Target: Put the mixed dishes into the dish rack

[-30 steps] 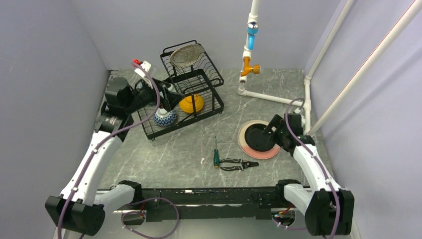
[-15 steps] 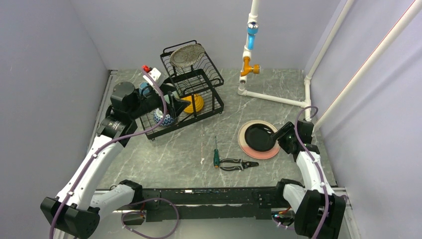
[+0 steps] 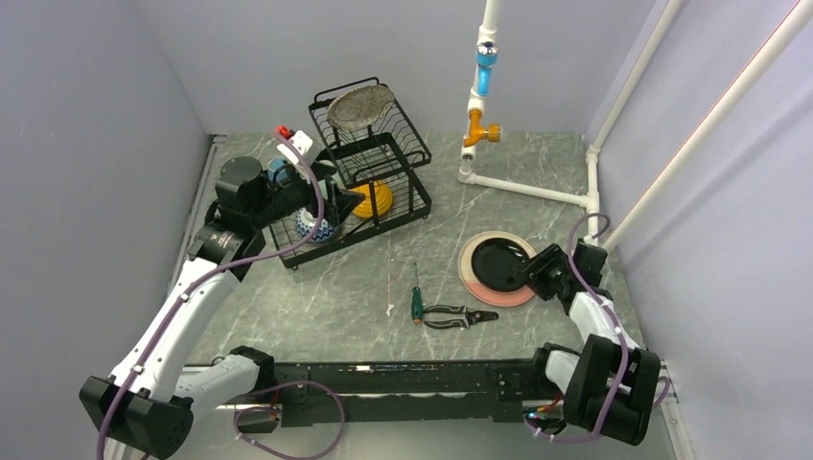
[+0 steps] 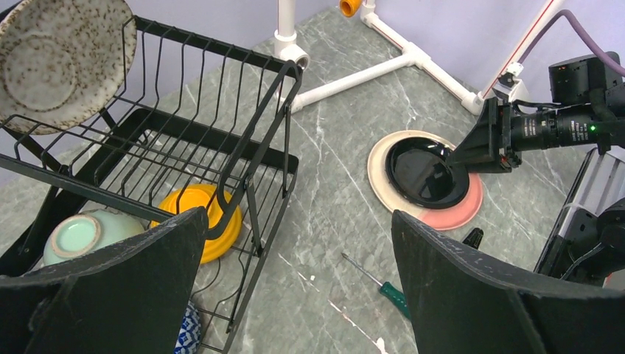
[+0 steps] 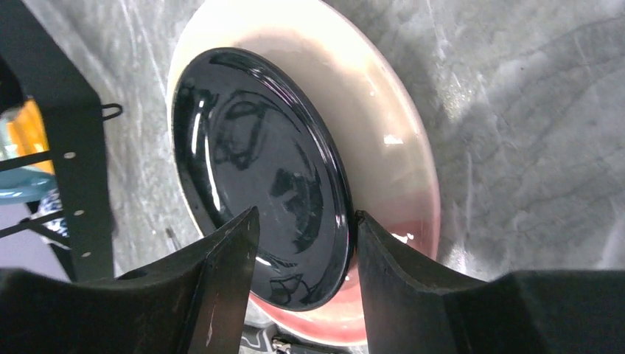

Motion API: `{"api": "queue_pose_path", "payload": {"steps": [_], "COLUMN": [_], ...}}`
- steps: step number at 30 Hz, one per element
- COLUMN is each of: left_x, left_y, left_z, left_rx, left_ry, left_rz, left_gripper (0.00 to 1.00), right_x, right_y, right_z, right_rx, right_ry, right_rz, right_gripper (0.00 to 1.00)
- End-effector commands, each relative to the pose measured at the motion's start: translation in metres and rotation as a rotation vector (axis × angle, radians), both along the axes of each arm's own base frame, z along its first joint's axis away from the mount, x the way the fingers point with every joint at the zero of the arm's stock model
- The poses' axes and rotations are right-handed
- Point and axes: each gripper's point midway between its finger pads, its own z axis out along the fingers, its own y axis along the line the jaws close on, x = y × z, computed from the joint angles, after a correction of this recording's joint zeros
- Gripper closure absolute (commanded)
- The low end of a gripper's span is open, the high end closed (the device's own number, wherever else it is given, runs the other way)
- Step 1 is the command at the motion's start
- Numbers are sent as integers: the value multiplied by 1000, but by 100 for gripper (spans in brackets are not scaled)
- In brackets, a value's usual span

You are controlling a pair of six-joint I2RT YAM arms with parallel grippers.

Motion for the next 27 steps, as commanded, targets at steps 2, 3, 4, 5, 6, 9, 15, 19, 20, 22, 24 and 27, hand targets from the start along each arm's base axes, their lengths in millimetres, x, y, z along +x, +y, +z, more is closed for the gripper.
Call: {"api": "queue_pose_path", "payload": {"steps": [2,3,4,5,6,9,15,19,20,22,24,27], "left_x": [1,1,1,2,3,3,4,4,4,4,4,5], "left_y": [-2,-3,-3,-2,-2,-3,-5,-5,-6,-5,-5,-5], "left_z": [13,12,12,11,10,9,8,7,7,7,7,5], "left_rx": [-8,-7,-5,-2,1,2,0,-1,-1,0,1,1], "left_ry": [-30,-28,-28,-25,-23,-17,-12,-10,-7,-9,-9,-5], "left_rz": [-13,-15,-15,-11,-8,-14,-20,-23,-25,-22,-21,-22], "left_gripper": [1,1,1,1,1,1,0,1,1,1,1,1], "right_x": [4,5,4,4,4,4,4,5,6,7,8,9], "right_y": [6,6,6,5,4,2,9,13,14,16,17,16], "right_z": [-1,-1,-2,-1,0,1,-6,-9,-9,-9,-7,-3], "right_rx": [89,100,110,116,121,120,186,237,250,272,281,275], "right_ry": [-94,-111,-115,-119,-125,-132,-105,-99,-99,-105,-114,-127], "right_rz": [29,30,25,22,22,18,44,64,68,73,76,80], "right_gripper": [50,52,53,56,57,57,65,77,80,90,99,100]}}
